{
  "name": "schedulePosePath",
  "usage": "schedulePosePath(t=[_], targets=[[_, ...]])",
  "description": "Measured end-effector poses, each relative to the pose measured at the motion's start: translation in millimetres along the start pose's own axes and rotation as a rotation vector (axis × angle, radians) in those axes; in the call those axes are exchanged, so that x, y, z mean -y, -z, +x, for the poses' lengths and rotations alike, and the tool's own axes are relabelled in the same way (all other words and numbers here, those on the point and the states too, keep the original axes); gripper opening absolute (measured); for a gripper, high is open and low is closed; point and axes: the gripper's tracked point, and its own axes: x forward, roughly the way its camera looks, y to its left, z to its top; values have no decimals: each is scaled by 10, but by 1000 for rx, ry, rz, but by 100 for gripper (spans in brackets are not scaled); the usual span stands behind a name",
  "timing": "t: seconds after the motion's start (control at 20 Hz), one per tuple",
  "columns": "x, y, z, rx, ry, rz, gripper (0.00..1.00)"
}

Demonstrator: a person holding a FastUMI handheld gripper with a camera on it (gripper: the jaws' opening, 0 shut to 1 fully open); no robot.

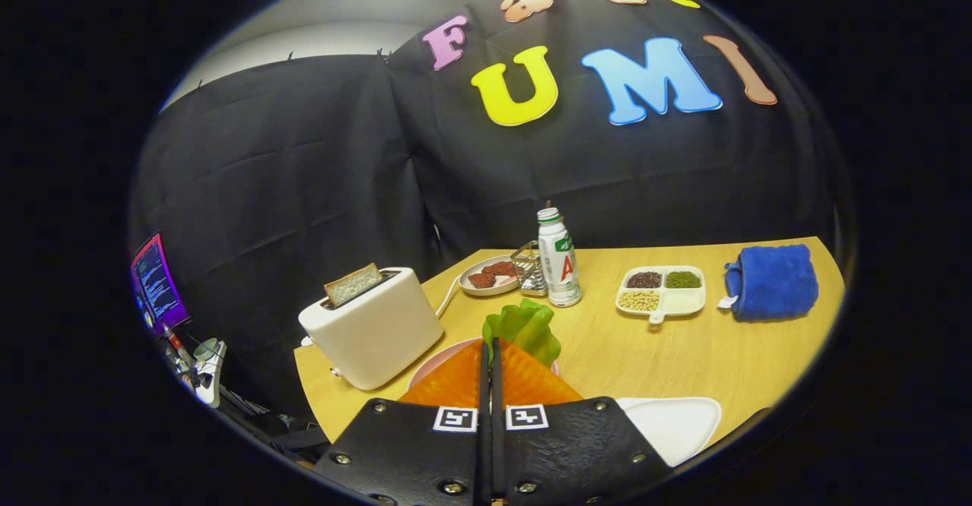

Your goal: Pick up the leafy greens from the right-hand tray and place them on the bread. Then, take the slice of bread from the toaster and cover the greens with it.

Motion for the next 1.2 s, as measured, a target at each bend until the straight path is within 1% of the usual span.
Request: schedulePosePath(t=[0.15, 0.25, 0.4, 0.45, 0.5, 0.6, 0.75, 0.95, 1.0, 1.1, 1.15, 1.2], targets=[[-237, 53, 274, -1, -54, -11, 0], [-364, 45, 460, 3, -88, 6, 0], [-317, 214, 714, -36, -95, 51, 0], [-259, 315, 782, -62, -85, 70, 0], [-169, 389, 814, -81, -56, 72, 0], [2, 505, 852, -100, -6, 51, 0], [109, 635, 891, -123, 24, 56, 0], [334, 806, 903, -187, 106, 2, 0], [366, 844, 890, -201, 123, -10, 1], [441, 840, 851, -199, 157, -51, 21], [479, 814, 818, -186, 178, -74, 41], [515, 775, 773, -169, 201, -92, 50]])
